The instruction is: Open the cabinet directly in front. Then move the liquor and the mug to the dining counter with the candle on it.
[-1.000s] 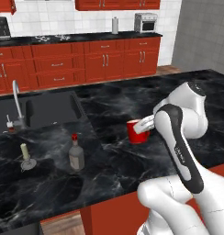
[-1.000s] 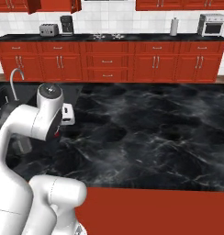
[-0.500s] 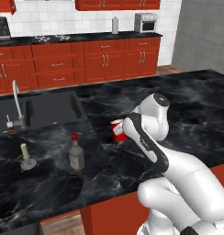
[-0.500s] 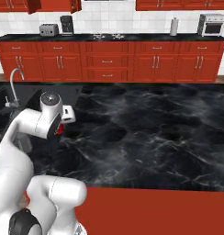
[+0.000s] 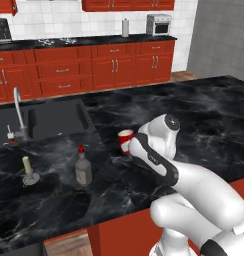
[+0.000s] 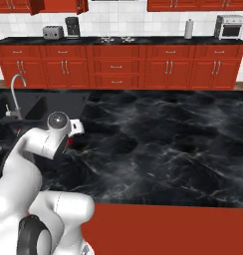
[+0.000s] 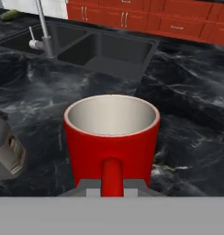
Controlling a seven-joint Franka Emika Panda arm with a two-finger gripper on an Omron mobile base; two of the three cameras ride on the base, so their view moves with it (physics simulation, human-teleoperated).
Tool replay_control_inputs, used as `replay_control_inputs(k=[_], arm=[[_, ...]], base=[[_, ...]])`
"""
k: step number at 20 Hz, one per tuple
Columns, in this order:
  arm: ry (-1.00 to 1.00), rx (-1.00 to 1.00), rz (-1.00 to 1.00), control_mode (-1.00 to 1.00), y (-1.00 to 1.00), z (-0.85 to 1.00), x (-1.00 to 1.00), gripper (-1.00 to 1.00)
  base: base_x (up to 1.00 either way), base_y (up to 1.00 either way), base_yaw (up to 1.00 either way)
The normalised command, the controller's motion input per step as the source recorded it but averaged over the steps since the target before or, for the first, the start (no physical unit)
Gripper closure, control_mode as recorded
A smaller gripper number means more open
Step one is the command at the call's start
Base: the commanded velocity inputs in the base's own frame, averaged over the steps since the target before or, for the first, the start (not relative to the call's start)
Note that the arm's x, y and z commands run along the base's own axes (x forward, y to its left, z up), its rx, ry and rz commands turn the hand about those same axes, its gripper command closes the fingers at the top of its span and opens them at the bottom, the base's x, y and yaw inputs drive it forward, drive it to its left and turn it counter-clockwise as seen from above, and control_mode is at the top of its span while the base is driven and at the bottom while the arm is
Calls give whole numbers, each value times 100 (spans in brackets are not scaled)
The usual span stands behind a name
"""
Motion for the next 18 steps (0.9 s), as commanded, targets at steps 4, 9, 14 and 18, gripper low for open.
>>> replay_control_inputs(k=[4, 9, 14, 18], arm=[[-21, 7, 0, -100, 0, -25, -5, 100], [-9, 8, 0, -100, 0, -22, 0, 100], [0, 0, 0, -100, 0, -2, 6, 100], [0, -1, 0, -100, 10, -18, 45, 100]], base=[[0, 0, 0], [0, 0, 0], [0, 0, 0], [0, 0, 0]])
